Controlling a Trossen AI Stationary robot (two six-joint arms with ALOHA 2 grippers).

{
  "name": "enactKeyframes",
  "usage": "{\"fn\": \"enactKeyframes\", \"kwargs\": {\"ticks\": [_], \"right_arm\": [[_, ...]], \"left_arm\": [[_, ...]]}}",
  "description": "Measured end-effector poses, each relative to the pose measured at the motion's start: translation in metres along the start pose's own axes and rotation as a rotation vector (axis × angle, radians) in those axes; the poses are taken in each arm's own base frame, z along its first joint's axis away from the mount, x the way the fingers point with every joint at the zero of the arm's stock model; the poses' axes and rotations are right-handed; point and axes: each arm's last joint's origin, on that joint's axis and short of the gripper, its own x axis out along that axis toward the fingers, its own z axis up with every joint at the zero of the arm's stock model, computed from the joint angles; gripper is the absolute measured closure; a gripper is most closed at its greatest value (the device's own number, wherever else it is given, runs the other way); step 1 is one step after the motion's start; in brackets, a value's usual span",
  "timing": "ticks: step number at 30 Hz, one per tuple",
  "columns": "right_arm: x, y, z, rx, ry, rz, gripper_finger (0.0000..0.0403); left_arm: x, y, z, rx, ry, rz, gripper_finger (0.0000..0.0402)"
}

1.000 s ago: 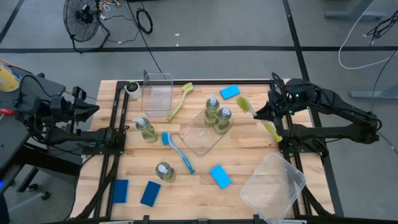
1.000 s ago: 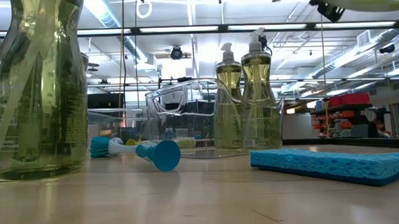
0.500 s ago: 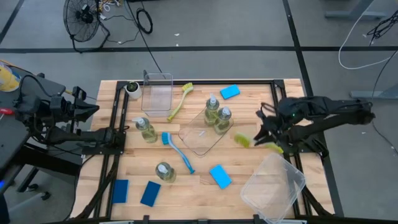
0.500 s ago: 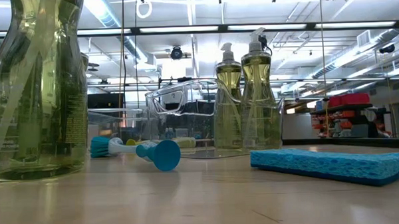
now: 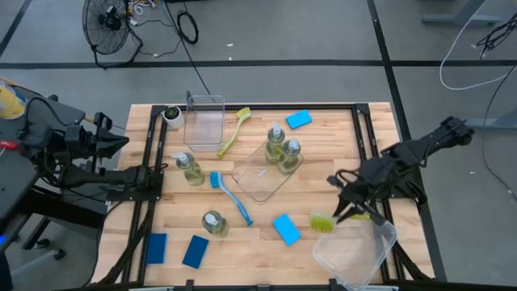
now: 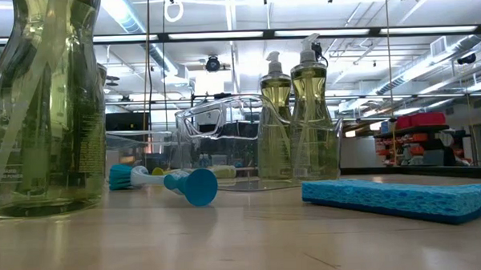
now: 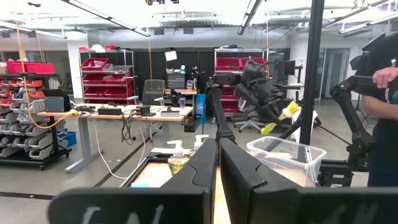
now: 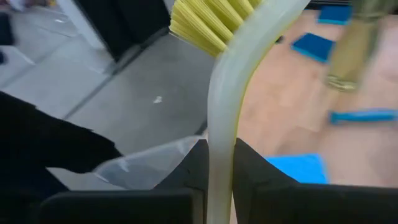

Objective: Pick & Place Kitchen Sink Supplies
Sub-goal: Put the yellow toilet brush into the transparent container

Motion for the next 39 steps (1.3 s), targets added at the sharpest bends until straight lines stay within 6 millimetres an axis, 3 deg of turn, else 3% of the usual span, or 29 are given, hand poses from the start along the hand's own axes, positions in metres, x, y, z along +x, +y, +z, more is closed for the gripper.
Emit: {"fn": "enactKeyframes", "kwargs": {"ticks": [12,22,28,34,39], "right_arm": [[0.052,0.019,-0.043,0.049,-0.056,0.179,0.0371],[0.072,0.006,-0.09,0.035,-0.059,0.144,0.0371],[0.076,0.002,-0.104,0.049,-0.07,0.147,0.0363],[0.076,0.003,-0.105,0.065,-0.051,0.191,0.0329],[0.076,0.003,-0.105,0.084,-0.051,0.193,0.026]], "left_arm": [[0.0,0.0,0.0,0.0,0.001,0.0,0.0376],[0.0,0.0,0.0,0.0,0.0,0.0,0.0376],[0.0,0.0,0.0,0.0,0.0,0.0,0.0376],[0.0,0.0,0.0,0.0,0.0,0.0,0.0376],[0.0,0.0,0.0,0.0,0.0,0.0,0.0376]]}}
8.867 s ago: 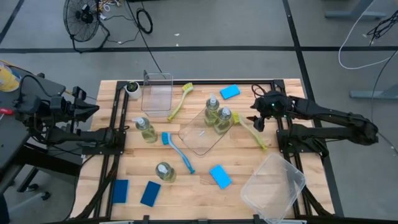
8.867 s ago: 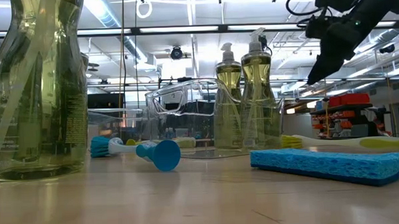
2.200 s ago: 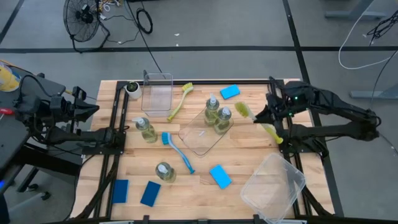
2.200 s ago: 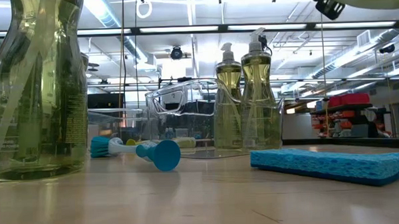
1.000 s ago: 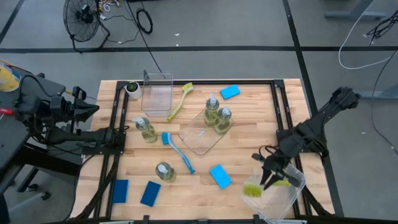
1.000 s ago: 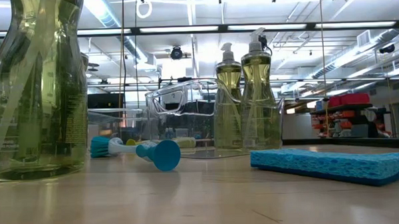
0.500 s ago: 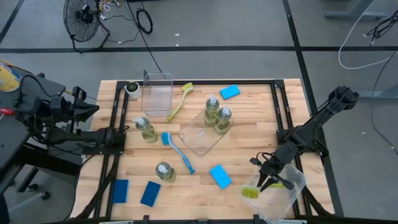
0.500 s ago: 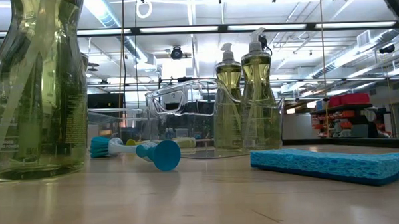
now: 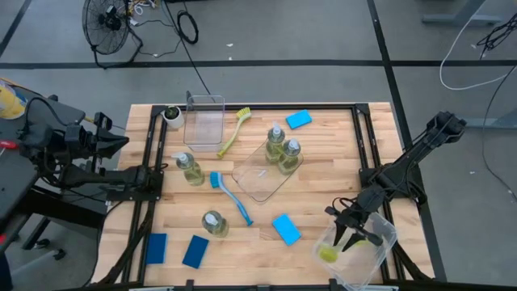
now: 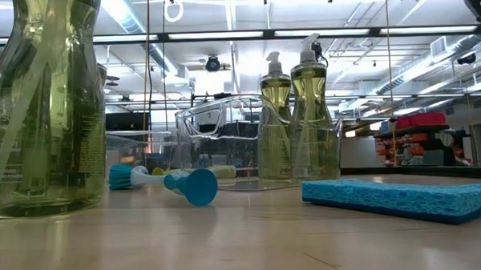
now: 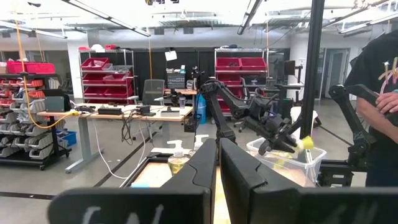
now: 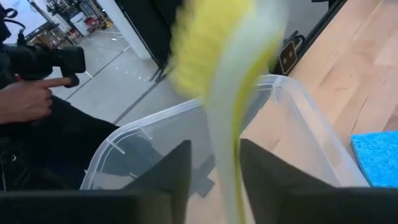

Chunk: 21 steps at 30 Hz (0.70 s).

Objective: Pick & Place Kitchen Sink Supplies
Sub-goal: Put the yellow toilet brush into the transparent container, then put the blue sponge into the top transparent bin

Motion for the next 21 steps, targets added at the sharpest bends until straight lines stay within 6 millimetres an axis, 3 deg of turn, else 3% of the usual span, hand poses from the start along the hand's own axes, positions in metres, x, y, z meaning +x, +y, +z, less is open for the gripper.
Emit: {"fn": "enactKeyframes", "kwargs": {"ticks": [5,10,21], "right_arm": [[0.0,-0.001,0.0,0.011,-0.005,-0.018,0.0184],[0.0,0.0,0.001,0.006,-0.012,-0.006,0.0136],[-0.008,0.013,0.045,-0.051,-0.123,0.007,0.013]], "left_arm": [[0.0,0.0,0.0,0.0,0.0,0.0,0.0376],[0.0,0.0,0.0,0.0,0.0,0.0,0.0376],[0.0,0.0,0.0,0.0,0.0,0.0,0.0376]]}}
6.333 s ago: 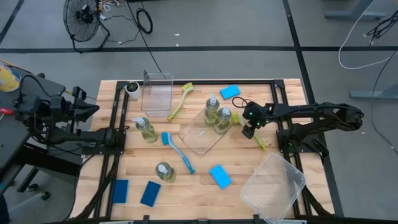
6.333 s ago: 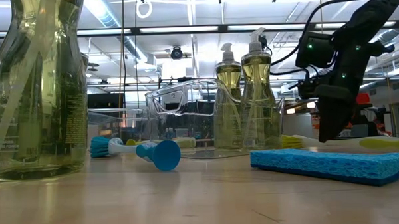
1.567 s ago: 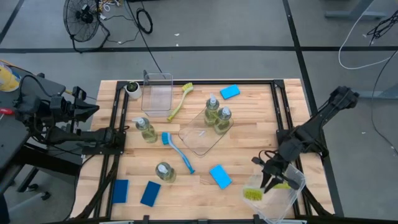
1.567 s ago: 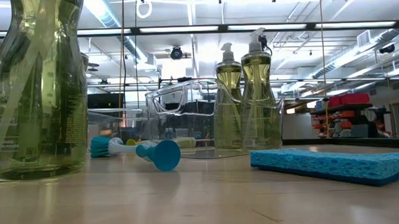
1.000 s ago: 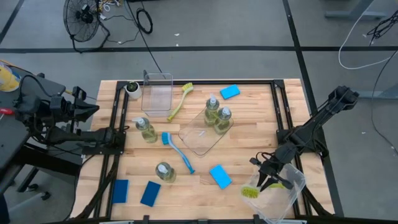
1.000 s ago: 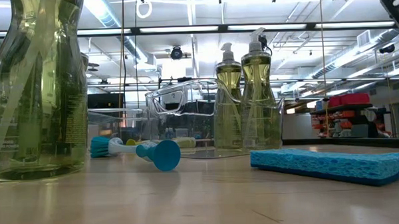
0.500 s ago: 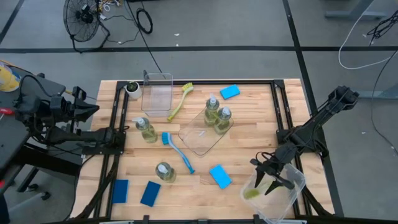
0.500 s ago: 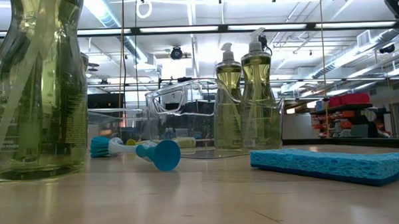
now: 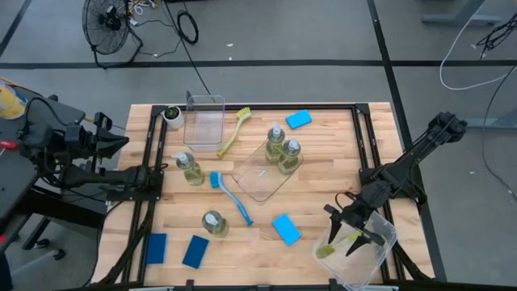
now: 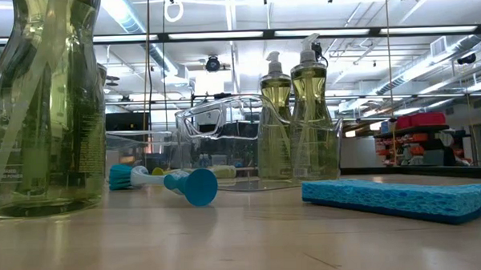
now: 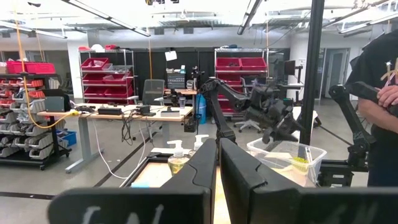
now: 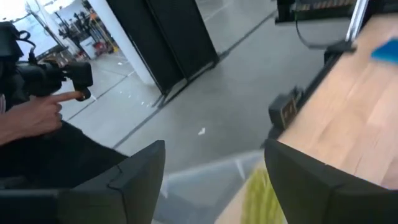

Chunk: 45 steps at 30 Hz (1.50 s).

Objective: Pick & Place Kitchen Sink Supplies
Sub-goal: Put the blue sponge into the top transparent bin

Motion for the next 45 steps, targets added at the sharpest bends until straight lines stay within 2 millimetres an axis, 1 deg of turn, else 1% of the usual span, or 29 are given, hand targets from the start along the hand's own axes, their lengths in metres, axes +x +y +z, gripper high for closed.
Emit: {"fn": "enactKeyframes", "kwargs": {"ticks": [6,11,14,17,23,27,37,45], "right_arm": [[-0.008,0.003,0.033,-0.027,-0.051,-0.033,0.0133],[-0.019,0.0,0.058,-0.059,-0.073,-0.093,0.0133],[-0.028,-0.006,0.07,-0.08,-0.075,-0.146,0.0133],[-0.037,-0.016,0.079,-0.087,-0.086,-0.217,0.0133],[-0.059,-0.044,0.087,-0.074,-0.097,-0.381,0.0133],[-0.073,-0.058,0.088,-0.064,-0.099,-0.475,0.0133],[-0.11,-0.075,0.094,-0.062,-0.19,-0.649,0.0133],[-0.136,-0.088,0.094,-0.032,-0.231,-0.785,0.0133]], "left_arm": [[0.0,0.0,0.0,0.0,0.0,0.0,0.0376],[0.0,0.0,0.0,0.0,0.0,0.0,0.0376],[0.0,0.0,0.0,0.0,0.0,0.0,0.0376],[0.0,0.0,0.0,0.0,0.0,0.0,0.0376],[0.0,0.0,0.0,0.0,0.0,0.0,0.0376],[0.0,0.0,0.0,0.0,0.0,0.0,0.0376],[0.0,0.0,0.0,0.0,0.0,0.0,0.0376],[0.0,0.0,0.0,0.0,0.0,0.0,0.0376]]}}
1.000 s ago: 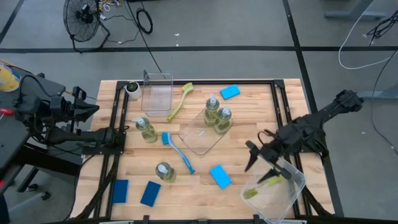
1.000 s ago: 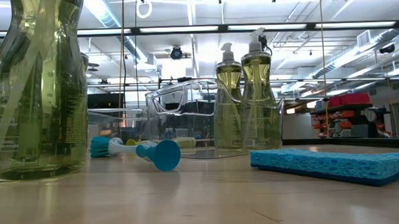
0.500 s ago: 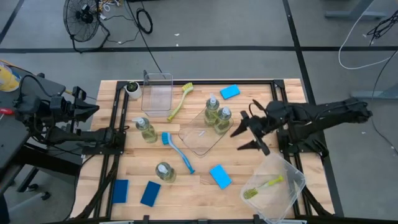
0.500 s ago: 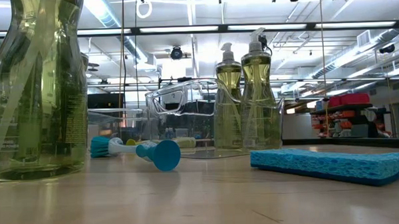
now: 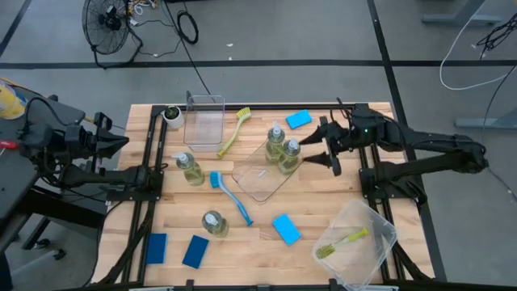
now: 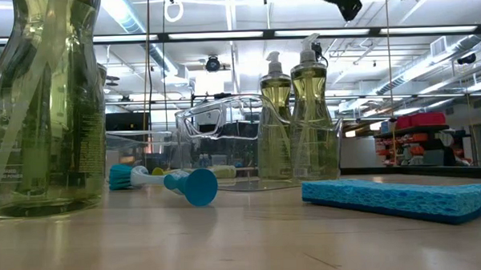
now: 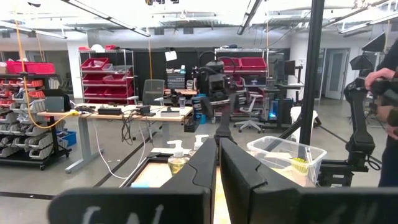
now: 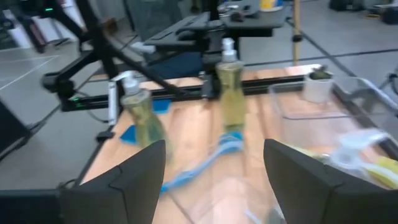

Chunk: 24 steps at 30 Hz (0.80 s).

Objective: Pick & Place Kitchen Sink Supplies
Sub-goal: Put the blue sponge into the top transparent bin

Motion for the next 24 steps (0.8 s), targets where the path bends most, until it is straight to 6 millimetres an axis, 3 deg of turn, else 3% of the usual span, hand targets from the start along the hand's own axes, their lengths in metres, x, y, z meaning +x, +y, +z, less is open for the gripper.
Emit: {"fn": "enactKeyframes", "kwargs": {"ticks": [14,24], "right_arm": [[-0.018,-0.044,0.002,0.062,-0.034,-0.236,0.0133],[-0.016,-0.04,0.004,0.012,-0.044,-0.198,0.0133]], "left_arm": [[0.0,0.0,0.0,0.0,0.0,0.0,0.0376],[0.0,0.0,0.0,0.0,0.0,0.001,0.0376]]}}
